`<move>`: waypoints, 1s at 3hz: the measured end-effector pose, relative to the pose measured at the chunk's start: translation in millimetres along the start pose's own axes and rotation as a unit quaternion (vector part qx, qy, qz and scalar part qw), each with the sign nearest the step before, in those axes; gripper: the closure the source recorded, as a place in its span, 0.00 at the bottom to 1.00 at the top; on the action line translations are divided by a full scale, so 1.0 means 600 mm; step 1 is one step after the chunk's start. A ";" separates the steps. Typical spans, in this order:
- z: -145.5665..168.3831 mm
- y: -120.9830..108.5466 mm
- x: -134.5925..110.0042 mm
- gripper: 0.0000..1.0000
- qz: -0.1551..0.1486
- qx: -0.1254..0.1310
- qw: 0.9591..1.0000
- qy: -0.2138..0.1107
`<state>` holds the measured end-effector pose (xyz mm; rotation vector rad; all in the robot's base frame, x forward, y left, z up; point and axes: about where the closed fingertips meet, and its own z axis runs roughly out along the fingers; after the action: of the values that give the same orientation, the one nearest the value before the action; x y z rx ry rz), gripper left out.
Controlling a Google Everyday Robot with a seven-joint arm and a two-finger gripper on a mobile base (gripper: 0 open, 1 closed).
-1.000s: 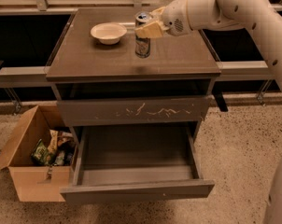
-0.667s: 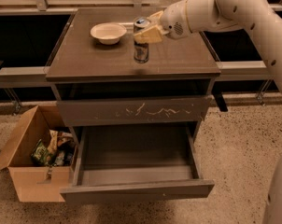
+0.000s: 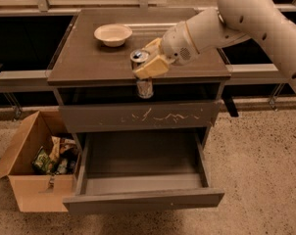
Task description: Place redbull can into middle drawer
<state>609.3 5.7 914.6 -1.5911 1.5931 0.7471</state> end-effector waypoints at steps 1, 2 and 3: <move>0.064 0.088 0.067 1.00 0.013 -0.063 0.997 0.047; 0.064 0.088 0.067 1.00 0.013 -0.063 0.997 0.047; 0.098 0.110 0.108 1.00 0.027 -0.076 0.994 0.074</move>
Offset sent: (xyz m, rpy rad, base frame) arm -0.0353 0.0082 -0.0424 -0.0763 0.0659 0.0599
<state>553.4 22.1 821.9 -1.7547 1.7258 0.8124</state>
